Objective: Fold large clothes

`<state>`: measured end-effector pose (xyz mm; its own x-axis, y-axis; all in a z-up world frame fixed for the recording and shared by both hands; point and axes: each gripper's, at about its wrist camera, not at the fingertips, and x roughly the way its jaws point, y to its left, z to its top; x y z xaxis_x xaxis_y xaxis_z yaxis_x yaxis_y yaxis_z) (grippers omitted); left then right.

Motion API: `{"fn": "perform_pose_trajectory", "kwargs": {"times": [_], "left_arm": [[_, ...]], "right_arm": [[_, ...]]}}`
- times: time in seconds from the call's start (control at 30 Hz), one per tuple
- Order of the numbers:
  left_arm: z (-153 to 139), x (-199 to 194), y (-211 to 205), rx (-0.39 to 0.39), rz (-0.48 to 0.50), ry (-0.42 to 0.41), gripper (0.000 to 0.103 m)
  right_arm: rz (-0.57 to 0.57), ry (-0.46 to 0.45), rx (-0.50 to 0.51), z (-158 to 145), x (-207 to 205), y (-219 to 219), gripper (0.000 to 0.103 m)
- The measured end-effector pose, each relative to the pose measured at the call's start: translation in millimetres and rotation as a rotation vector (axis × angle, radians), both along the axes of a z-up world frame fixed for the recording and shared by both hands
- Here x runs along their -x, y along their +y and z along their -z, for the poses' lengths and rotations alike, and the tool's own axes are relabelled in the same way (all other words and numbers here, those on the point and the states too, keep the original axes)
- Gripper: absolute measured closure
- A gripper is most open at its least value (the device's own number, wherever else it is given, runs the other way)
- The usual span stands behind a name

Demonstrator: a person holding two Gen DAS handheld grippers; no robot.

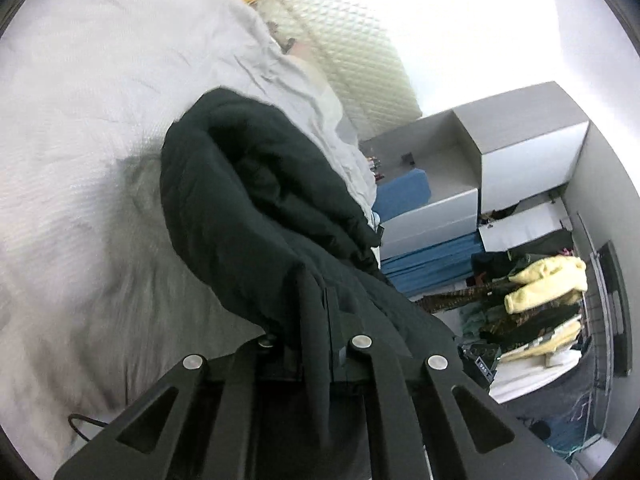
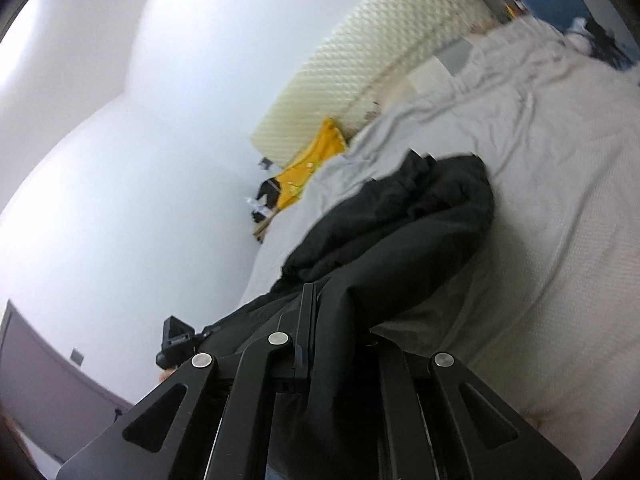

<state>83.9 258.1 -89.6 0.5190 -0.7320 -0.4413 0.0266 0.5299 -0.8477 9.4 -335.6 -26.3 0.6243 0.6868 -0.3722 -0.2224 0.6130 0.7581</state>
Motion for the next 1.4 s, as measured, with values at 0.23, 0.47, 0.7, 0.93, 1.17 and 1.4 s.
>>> {"fn": "perform_pose_trajectory", "kwargs": {"times": [0.23, 0.47, 0.7, 0.93, 1.17, 1.4], "left_arm": [[-50, 77, 2, -0.059, 0.029, 0.015, 0.099], [-80, 143, -6, -0.126, 0.024, 0.061, 0.098], [-92, 112, -18, -0.190, 0.050, 0.070, 0.097], [-73, -3, -26, -0.224, 0.037, 0.167, 0.094], [-54, -89, -34, -0.262, -0.016, 0.242, 0.091], [-14, -144, -35, -0.251, -0.064, 0.339, 0.090]], "right_arm": [[-0.017, -0.025, -0.018, -29, 80, 2, 0.099], [0.003, -0.006, -0.019, -44, 138, 0, 0.099], [0.031, -0.013, -0.033, -45, 99, -8, 0.099], [0.114, 0.111, -0.153, -11, -15, -33, 0.099], [0.197, 0.278, -0.119, 19, -120, -40, 0.099], [0.294, 0.425, -0.107, 62, -182, -41, 0.099]]}}
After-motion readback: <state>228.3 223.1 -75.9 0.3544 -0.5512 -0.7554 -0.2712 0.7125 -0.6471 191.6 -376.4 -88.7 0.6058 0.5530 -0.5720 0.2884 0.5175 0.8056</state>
